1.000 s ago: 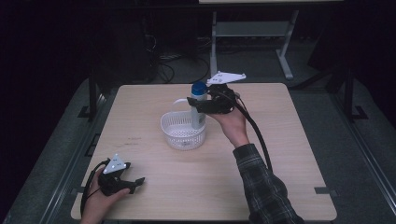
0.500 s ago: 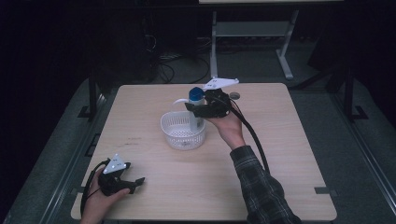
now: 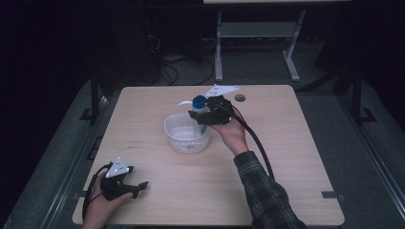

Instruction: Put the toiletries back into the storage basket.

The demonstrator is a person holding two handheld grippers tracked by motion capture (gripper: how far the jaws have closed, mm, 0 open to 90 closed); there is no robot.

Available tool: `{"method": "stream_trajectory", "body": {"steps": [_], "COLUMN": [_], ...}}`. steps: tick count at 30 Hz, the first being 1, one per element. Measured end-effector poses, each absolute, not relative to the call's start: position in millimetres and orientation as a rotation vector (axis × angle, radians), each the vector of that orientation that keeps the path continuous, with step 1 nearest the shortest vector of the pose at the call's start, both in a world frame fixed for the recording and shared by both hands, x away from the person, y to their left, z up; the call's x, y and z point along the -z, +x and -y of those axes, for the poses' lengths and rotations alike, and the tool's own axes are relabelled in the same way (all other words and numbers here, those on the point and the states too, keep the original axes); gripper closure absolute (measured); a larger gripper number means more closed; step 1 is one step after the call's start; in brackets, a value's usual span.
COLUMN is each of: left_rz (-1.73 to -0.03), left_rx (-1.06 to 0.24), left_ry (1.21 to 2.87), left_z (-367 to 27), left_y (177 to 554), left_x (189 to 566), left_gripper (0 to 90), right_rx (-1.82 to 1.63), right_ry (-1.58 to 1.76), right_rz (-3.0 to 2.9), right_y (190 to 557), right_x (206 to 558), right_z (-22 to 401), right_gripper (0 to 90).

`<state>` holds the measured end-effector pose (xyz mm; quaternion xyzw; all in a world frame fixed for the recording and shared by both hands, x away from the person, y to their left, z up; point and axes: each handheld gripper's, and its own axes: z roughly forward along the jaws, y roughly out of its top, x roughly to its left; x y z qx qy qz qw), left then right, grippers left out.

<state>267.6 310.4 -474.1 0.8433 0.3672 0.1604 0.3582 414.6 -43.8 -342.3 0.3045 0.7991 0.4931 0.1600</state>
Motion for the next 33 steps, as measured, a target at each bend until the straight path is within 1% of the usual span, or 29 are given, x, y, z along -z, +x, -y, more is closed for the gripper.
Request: {"method": "stream_trajectory", "body": {"steps": [22, 33], "left_rz": [-0.949, -0.948], "left_rx": [-0.411, -0.411], "left_ry": [2.173, 2.173], "left_z": [-310.2, -310.2], "left_y": [267.5, 267.5], "left_x": [474.2, 474.2], "left_gripper": [13.6, 13.6], "right_rx": [-1.334, -1.301], "right_ry": [0.897, 0.897], "right_rz": [-2.359, -2.378], "right_y": [417.7, 416.8], "right_x": [369.5, 377.6], "right_z": [41.0, 38.2], "right_gripper": [33.6, 33.6]}}
